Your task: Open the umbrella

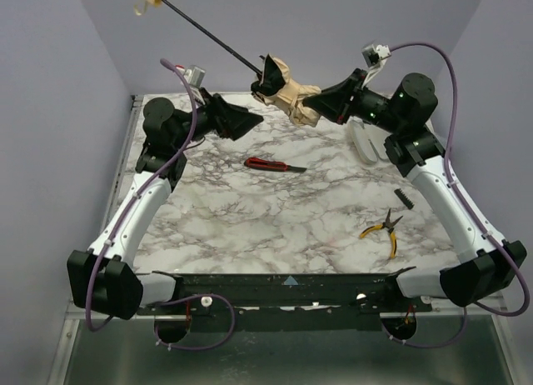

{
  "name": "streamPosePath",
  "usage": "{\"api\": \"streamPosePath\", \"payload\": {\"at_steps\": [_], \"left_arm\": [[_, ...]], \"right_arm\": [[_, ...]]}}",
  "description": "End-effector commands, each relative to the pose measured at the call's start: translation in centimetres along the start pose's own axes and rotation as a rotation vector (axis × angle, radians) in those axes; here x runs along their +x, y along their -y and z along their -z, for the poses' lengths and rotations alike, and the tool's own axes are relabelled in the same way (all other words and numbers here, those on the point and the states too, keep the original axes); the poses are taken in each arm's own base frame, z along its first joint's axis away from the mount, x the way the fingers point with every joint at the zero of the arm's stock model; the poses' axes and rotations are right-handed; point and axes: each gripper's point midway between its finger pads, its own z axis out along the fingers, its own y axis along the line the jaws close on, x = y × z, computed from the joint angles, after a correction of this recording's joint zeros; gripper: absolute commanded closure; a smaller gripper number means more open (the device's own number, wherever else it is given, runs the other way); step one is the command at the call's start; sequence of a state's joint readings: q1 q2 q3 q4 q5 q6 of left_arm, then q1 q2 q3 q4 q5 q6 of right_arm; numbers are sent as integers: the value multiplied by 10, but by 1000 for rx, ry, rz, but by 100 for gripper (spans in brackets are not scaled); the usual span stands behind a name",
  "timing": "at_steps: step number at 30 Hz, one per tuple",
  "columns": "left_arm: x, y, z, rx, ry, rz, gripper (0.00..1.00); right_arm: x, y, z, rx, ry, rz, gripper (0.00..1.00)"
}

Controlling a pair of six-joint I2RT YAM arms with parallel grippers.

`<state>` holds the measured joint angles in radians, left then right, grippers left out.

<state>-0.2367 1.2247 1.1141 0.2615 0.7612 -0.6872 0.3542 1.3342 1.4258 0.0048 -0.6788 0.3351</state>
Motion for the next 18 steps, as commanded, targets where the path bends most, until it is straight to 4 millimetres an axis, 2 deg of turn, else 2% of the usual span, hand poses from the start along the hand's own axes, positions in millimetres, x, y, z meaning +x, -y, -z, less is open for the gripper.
{"api": "streamPosePath", "payload": {"at_steps": [1, 4, 8, 14, 18], "left_arm": [[-70, 35, -17, 80, 181, 121, 1], [-90, 53, -20, 148, 225, 99, 1], [-98, 74, -27, 234, 241, 61, 1], [-99, 68, -46, 198, 231, 105, 3], [-101, 59, -54, 153, 231, 147, 16]], "right_arm": [[-43, -41, -6, -208, 157, -80, 100], [-39, -40, -7, -215, 152, -113, 100], [-32, -43, -9, -240, 144, -149, 100], [-30, -70, -6, -342, 142, -130, 100], [-27, -87, -2, -395, 134, -101, 100]]}}
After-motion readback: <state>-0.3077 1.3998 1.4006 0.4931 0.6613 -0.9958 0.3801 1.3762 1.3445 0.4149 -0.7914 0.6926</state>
